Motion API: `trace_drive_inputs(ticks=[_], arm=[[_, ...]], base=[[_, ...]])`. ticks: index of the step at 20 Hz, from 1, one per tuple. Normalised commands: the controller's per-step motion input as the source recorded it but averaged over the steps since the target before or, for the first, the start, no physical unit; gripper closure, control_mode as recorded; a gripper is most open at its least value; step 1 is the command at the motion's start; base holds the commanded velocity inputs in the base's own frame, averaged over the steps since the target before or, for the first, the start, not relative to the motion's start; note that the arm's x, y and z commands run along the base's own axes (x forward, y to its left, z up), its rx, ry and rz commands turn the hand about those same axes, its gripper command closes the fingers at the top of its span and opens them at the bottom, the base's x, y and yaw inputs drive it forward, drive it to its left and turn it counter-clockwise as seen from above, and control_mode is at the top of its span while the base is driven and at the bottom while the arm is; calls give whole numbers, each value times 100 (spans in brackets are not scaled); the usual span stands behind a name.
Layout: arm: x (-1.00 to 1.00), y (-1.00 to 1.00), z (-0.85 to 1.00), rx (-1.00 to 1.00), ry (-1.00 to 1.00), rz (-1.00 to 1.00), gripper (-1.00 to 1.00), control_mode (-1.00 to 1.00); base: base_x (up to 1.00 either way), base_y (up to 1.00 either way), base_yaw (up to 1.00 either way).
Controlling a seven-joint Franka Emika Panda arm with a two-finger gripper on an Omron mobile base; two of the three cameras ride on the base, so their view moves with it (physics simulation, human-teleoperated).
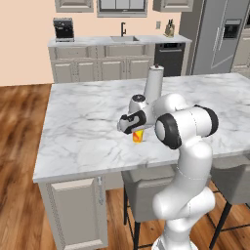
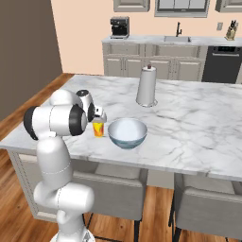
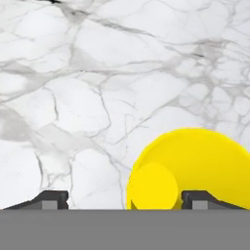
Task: Place the cup inside the bowl on the dining table and move the bowl to any counter.
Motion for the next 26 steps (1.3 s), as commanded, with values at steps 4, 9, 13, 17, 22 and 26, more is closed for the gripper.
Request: trace_drive_inputs(ticks=[4, 9, 13, 17, 22, 26], arm=[[0, 0, 0, 0, 0, 0, 100, -100], [0, 0, 0, 0, 0, 0, 100, -100], [0, -1, 3, 0, 0, 0, 100, -100], [0, -2, 31, 0, 0, 0, 100, -100], [0, 0, 40, 0, 0, 0, 100, -100], [0, 0, 32, 0, 1, 0, 100, -100]], base=[[0, 0, 0], [0, 0, 0], [0, 0, 0], [0, 0, 0], [0, 0, 0], [0, 0, 0]])
